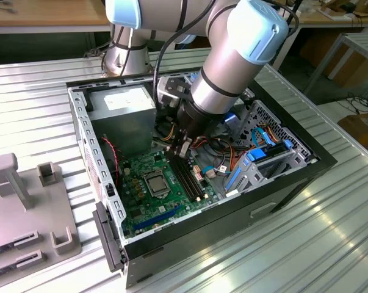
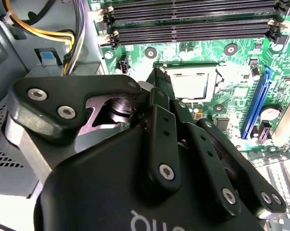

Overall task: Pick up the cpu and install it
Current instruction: 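Install the first cpu locking lever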

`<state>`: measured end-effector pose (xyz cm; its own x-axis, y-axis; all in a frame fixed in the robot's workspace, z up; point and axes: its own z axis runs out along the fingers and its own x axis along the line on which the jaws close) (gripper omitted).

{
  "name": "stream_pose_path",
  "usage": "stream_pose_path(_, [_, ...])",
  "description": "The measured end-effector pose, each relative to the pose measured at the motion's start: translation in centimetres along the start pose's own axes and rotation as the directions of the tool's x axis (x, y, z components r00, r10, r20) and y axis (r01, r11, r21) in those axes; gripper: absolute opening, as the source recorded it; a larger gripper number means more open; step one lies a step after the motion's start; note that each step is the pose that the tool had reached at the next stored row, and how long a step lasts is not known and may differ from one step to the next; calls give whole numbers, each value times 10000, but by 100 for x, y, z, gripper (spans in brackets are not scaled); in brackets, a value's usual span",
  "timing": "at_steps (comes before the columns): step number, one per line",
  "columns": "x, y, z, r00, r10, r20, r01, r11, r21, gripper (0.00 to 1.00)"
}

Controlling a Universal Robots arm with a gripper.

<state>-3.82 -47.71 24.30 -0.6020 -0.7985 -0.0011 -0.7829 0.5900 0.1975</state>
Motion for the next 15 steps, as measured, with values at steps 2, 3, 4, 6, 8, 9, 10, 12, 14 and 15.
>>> stream_pose_path(2, [3,15,4,10000,-10,-26,10,10000,31,11])
stream_pose_path(3, [6,19,5,10000,-52,-51,52,10000,47,11])
stream_pose_path(4, [6,20,4,9999,-124,-85,124,9999,62,11])
stream_pose_path(6, [6,20,5,9989,-434,-164,435,9990,74,11])
stream_pose_path(8, [7,21,5,9954,-927,-263,929,9957,68,11])
stream_pose_path(9, [7,21,5,9945,-1008,-280,1011,9949,67,11])
stream_pose_path(10, [9,23,6,9930,-1141,-306,1143,9934,66,11])
stream_pose_path(12, [13,25,6,9912,-1284,-329,1287,9917,74,11])
stream_pose_path(14, [23,20,5,9896,-1399,-343,1403,9901,83,11])
stream_pose_path(15, [27,17,5,9887,-1455,-353,1459,9893,84,11])
